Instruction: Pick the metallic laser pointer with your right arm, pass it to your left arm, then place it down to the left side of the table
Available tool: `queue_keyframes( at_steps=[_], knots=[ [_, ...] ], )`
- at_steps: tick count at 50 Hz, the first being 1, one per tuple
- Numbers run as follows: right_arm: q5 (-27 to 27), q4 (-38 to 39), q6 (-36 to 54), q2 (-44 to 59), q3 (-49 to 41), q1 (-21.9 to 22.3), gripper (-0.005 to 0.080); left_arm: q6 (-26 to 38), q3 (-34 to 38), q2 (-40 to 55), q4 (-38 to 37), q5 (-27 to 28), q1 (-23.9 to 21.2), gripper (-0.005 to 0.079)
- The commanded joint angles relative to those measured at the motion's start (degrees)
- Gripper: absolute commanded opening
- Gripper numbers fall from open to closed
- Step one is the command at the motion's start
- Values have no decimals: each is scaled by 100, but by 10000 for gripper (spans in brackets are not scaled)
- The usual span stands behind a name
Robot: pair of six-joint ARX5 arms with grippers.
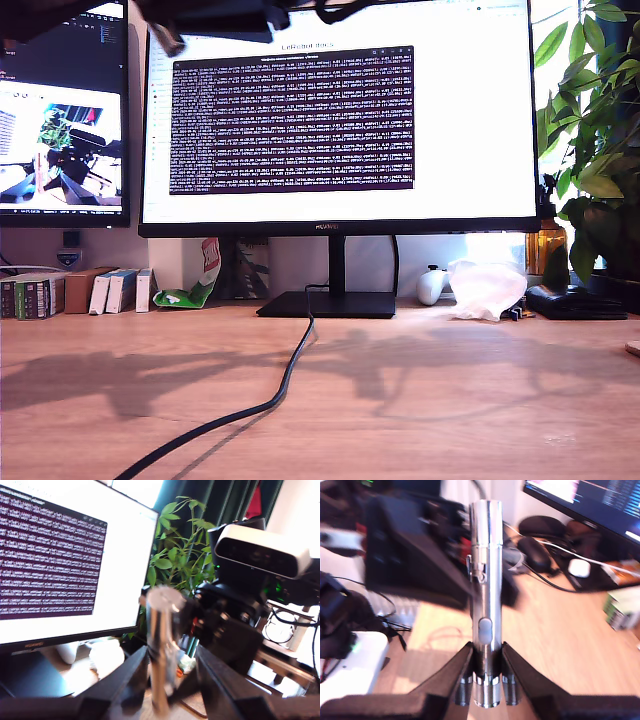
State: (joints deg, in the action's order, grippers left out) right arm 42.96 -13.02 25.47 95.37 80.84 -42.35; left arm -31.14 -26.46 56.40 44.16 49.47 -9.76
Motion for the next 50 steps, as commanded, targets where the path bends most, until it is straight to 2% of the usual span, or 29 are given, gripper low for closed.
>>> queue_keyframes(
  at_steps=[1, 5, 13, 24, 29, 35, 38, 50],
  knots=[
    [33, 96, -24, -9, 31, -81, -12, -11, -31, 63, 59, -35, -17, 272],
    [31, 195, -24, -9, 31, -94, -12, 17, -31, 63, 44, -35, -17, 261],
    [2, 286, -26, -9, 31, -72, -12, 160, -31, 63, -114, -2, -17, 186],
    [-4, 286, -24, -9, 31, -59, -12, 487, -31, 59, -210, 26, -15, -27],
    [-4, 238, -24, -9, 31, -59, 23, 651, -66, 59, -210, 20, -11, -23],
    [-9, 59, -24, -9, 31, -59, 191, 852, -170, 59, -221, 26, -11, -23],
    [-59, -61, -24, -9, 31, -59, 247, 876, -229, 59, -221, 26, -11, -23],
    [-636, -737, 9, -9, 31, -20, 304, 1196, -415, 59, -546, 50, -11, -23]
  ],
)
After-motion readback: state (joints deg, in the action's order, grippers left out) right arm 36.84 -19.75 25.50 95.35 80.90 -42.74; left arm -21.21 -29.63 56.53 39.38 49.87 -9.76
